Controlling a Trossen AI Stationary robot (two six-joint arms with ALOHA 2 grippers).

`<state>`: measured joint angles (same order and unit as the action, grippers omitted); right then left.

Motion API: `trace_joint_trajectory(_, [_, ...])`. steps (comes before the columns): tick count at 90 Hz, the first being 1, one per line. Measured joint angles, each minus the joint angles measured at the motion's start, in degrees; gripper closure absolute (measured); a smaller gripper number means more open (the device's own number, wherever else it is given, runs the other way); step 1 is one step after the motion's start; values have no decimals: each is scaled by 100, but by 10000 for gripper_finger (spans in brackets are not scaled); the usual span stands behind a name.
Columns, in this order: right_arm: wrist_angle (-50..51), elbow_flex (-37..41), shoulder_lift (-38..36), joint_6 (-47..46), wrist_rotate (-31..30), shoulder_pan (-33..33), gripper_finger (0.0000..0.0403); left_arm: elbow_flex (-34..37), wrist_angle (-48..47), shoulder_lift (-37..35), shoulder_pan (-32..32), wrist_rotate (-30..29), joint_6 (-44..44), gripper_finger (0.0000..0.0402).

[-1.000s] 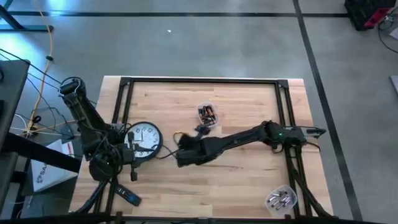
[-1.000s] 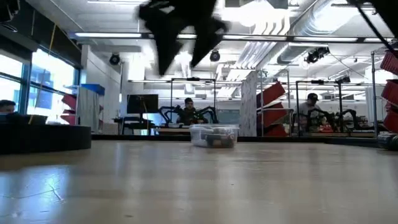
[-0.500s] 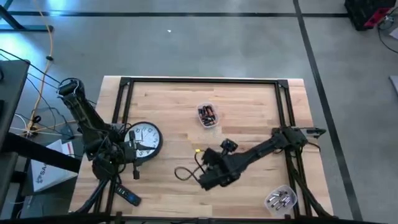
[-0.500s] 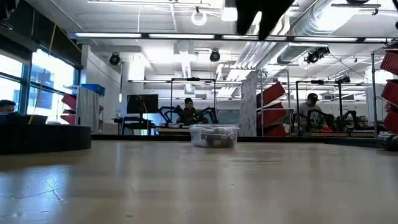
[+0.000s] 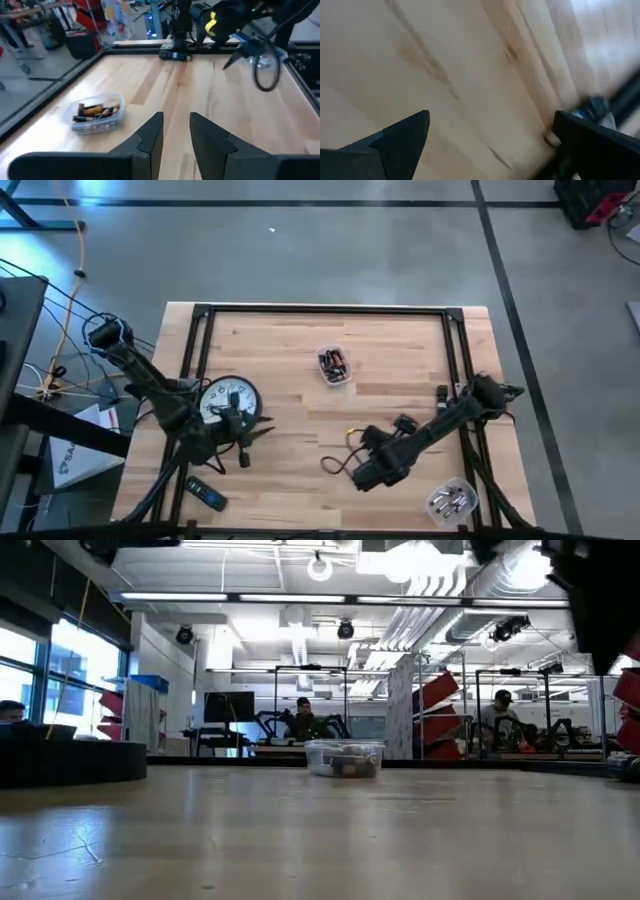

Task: Insert battery
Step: Open the lid of the black flashlight

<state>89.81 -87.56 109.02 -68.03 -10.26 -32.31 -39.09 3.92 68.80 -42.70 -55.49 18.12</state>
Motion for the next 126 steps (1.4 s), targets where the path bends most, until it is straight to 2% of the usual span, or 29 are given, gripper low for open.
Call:
trace_joint_trajectory(16, [-41,1300,-946,1,412,189,6,0,1105,529,350,664,-262,323])
trace_joint_trajectory(34, [-232,2543,-1843,-1294,1060,775,6,0,1715,1015,489,1244,199,323])
trace_joint_trajectory(59, [-2258,4365,-3139,-2131,1236,1603,6,2,1880,1254,380,1719,1036,323])
trace_joint_trajectory(71, [-2471,5013,-3401,-2554,1242,1931,6,2,1868,1274,217,1676,1080,323])
trace_joint_trajectory(92, [-3027,5440,-3428,-2584,1078,2317,6,2,1841,1276,96,1493,1026,323])
trace_joint_trajectory(114, [-3214,5469,-3412,-2582,741,2526,6,2,1819,1276,99,1483,966,323])
trace_joint_trajectory(126, [-3684,5469,-3412,-2534,584,2522,6,2,1819,1276,107,1481,828,323])
